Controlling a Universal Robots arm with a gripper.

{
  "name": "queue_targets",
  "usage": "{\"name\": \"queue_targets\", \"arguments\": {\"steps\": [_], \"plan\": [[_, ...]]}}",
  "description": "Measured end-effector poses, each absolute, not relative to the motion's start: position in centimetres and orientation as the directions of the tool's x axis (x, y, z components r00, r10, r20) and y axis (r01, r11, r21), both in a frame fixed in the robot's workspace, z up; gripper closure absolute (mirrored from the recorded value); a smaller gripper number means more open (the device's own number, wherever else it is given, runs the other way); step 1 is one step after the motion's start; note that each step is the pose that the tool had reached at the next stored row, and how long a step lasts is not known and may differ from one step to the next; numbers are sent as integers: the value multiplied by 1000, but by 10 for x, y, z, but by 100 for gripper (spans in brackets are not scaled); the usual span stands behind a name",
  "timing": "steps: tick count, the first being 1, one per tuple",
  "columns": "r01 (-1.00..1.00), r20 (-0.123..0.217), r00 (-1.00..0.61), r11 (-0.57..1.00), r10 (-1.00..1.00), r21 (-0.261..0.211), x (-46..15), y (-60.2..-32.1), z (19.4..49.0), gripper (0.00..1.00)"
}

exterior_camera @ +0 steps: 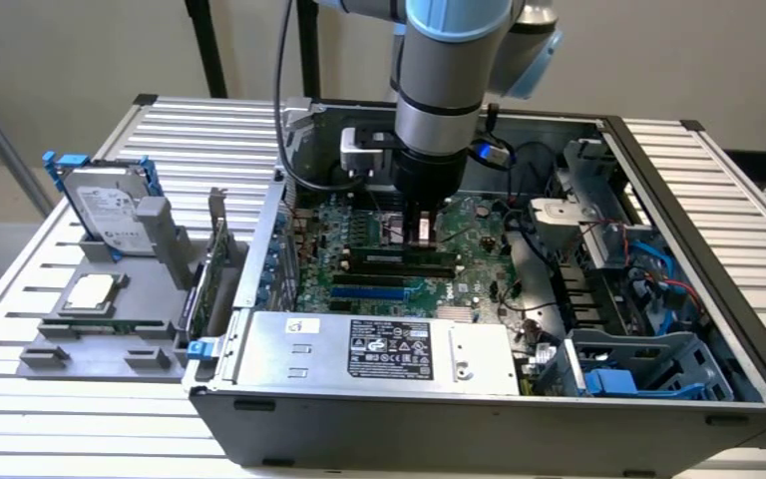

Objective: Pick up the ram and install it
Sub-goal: 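Insert the ram into the slot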

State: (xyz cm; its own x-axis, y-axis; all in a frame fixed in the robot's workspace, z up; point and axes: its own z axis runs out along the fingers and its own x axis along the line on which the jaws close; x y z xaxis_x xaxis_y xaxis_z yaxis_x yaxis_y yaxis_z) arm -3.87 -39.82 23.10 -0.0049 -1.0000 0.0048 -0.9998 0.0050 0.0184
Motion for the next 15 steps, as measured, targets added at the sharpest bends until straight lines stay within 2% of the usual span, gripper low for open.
{"name": "queue_targets", "arguments": {"steps": [15], "plan": [[-1000, 12, -5, 6, -1000, 18, -38, -397, 229, 86]]}}
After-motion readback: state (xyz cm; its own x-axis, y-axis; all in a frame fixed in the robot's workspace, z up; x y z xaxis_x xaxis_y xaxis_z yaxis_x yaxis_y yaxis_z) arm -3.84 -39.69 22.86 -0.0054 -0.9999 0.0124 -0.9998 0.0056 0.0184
